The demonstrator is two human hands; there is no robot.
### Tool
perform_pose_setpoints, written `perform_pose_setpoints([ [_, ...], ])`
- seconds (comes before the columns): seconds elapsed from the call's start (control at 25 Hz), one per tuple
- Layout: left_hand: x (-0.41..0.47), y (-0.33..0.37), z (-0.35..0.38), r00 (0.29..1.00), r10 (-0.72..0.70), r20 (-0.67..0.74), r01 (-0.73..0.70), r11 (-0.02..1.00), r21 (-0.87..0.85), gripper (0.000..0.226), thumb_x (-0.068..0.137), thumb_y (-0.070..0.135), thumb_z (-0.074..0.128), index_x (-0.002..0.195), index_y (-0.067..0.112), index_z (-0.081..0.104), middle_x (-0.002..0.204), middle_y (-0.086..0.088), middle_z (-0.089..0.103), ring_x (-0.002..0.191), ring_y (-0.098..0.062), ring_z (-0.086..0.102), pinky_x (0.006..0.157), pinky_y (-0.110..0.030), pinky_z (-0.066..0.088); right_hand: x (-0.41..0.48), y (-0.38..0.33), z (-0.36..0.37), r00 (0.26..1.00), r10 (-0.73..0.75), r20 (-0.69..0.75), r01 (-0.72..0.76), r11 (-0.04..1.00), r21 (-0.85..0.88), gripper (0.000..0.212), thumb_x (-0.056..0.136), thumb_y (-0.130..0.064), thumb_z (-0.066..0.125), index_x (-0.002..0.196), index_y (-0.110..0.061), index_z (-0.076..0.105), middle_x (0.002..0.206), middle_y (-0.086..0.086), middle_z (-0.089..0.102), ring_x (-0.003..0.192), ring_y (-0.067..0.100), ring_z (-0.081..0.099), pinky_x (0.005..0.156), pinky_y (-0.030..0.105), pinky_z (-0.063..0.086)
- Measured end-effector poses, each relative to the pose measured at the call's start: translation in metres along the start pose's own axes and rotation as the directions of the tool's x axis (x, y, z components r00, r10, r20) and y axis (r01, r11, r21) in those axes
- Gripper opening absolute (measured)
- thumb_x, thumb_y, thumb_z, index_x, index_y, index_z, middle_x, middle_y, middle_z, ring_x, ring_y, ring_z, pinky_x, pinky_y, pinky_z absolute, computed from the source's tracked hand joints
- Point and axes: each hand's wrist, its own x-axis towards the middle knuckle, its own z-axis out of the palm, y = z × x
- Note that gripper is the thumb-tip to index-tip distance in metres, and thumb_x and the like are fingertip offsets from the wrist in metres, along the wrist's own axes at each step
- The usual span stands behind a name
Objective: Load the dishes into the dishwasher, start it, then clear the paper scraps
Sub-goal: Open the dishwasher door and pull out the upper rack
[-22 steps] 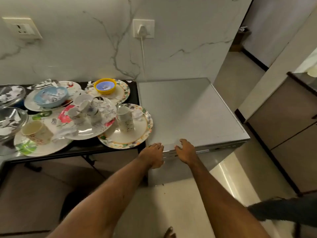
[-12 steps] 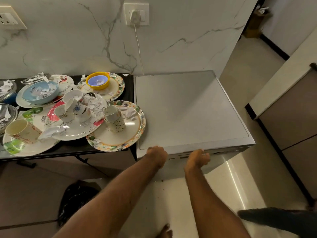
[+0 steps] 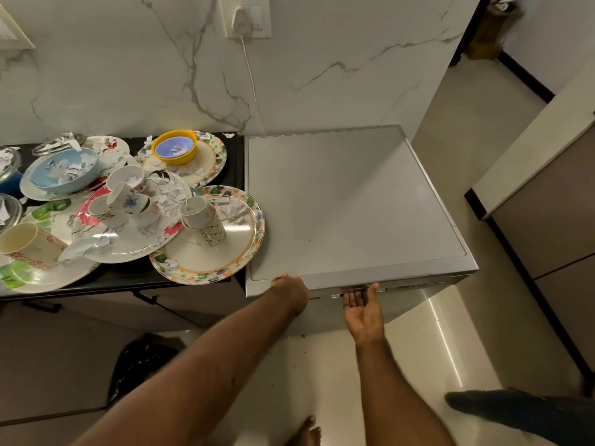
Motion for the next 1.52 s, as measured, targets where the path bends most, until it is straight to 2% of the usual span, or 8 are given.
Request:
perform_pose_setpoints([
  [0.24,-0.001,0.001,-0.006,0.998,0.063,-0.007,-0.062,0.997,0.036,0.036,0.104,0.009,0.053,0.139,0.003,0.055,0.143,-0.018,0.053,0.133,-0.035,0.052,0.107,-0.044,0.045,-0.003,-0.003,-0.020,0.995,0.021,-0.096,-0.052,0.942,-0.333,0.056,0.083,-0.050,0.082,0.122,-0.011,0.072,0.142,0.005,0.061,0.139,0.030,0.054,0.122,0.046,0.038],
  [0.44,-0.003,0.008,-0.004,1.000,0.010,-0.008,-0.009,0.999,0.046,0.032,0.102,0.016,0.058,0.133,0.006,0.061,0.138,-0.015,0.058,0.127,-0.032,0.056,0.107,-0.041,0.045,-0.037,-0.011,-0.060,0.982,0.012,-0.190,-0.143,0.704,-0.695,0.085,0.072,-0.076,0.076,0.119,-0.006,0.064,0.131,0.018,0.064,0.124,0.034,0.061,0.110,0.043,0.050],
  [0.56,-0.005,0.015,0.028,0.989,-0.076,-0.125,0.070,0.996,-0.054,0.061,0.102,0.029,0.057,0.152,-0.001,0.039,0.158,-0.027,0.036,0.147,-0.041,0.035,0.119,-0.045,0.032,-0.060,-0.017,-0.061,0.982,0.058,-0.182,-0.190,0.417,-0.889,0.090,0.083,-0.093,0.041,0.111,-0.010,0.063,0.111,0.016,0.071,0.100,0.031,0.072,0.077,0.036,0.058],
  [0.72,-0.016,0.024,0.106,0.888,-0.064,-0.455,-0.097,0.942,-0.321,0.081,0.098,0.016,0.053,0.164,0.007,0.007,0.171,-0.013,-0.018,0.159,-0.034,0.001,0.127,-0.048,0.015,-0.077,-0.019,-0.059,0.948,-0.286,0.141,0.049,-0.306,-0.951,0.075,0.101,-0.076,0.025,0.101,-0.017,0.071,0.087,0.005,0.075,0.078,0.023,0.074,0.071,0.032,0.055],
  [0.88,-0.022,0.039,0.145,0.969,0.022,-0.245,-0.125,0.901,-0.416,0.069,0.106,0.026,0.046,0.165,0.020,0.011,0.173,-0.003,-0.005,0.159,-0.027,0.011,0.126,-0.044,0.018,-0.067,-0.019,-0.058,0.723,-0.296,0.625,0.344,-0.629,-0.696,0.023,0.104,-0.033,0.052,0.108,-0.015,0.066,0.108,0.005,0.064,0.102,0.025,0.061,0.079,0.036,0.051],
  [0.96,-0.018,0.038,0.149,0.975,0.013,-0.220,-0.112,0.889,-0.443,0.060,0.108,0.027,0.043,0.163,0.019,0.021,0.172,-0.006,0.009,0.156,-0.027,0.022,0.123,-0.044,0.026,-0.060,-0.014,-0.065,0.725,-0.217,0.653,0.308,-0.746,-0.590,0.022,0.102,-0.029,0.054,0.116,-0.017,0.065,0.118,0.006,0.062,0.110,0.025,0.054,0.087,0.038,0.049],
  [1.24,-0.015,0.039,0.162,0.965,-0.053,-0.257,-0.101,0.828,-0.552,0.048,0.096,0.001,0.054,0.122,0.037,0.073,0.136,0.004,0.064,0.121,-0.018,0.061,0.101,-0.043,0.054,-0.056,-0.021,-0.095,0.782,-0.130,0.609,0.297,-0.781,-0.549,0.016,0.101,-0.035,0.061,0.109,-0.028,0.072,0.162,0.007,0.038,0.150,0.027,0.032,0.120,0.046,0.028],
  [1.52,-0.019,0.059,0.197,0.996,0.073,-0.052,-0.089,0.811,-0.579,0.069,0.087,0.023,0.081,0.147,0.042,0.051,0.142,-0.002,0.060,0.127,-0.028,0.059,0.109,-0.047,0.048,-0.065,-0.052,-0.154,0.910,0.069,0.409,0.344,-0.677,-0.651,0.066,0.082,-0.061,0.077,0.139,-0.039,0.052,0.140,-0.005,0.060,0.130,0.023,0.053,0.116,0.047,0.034],
])
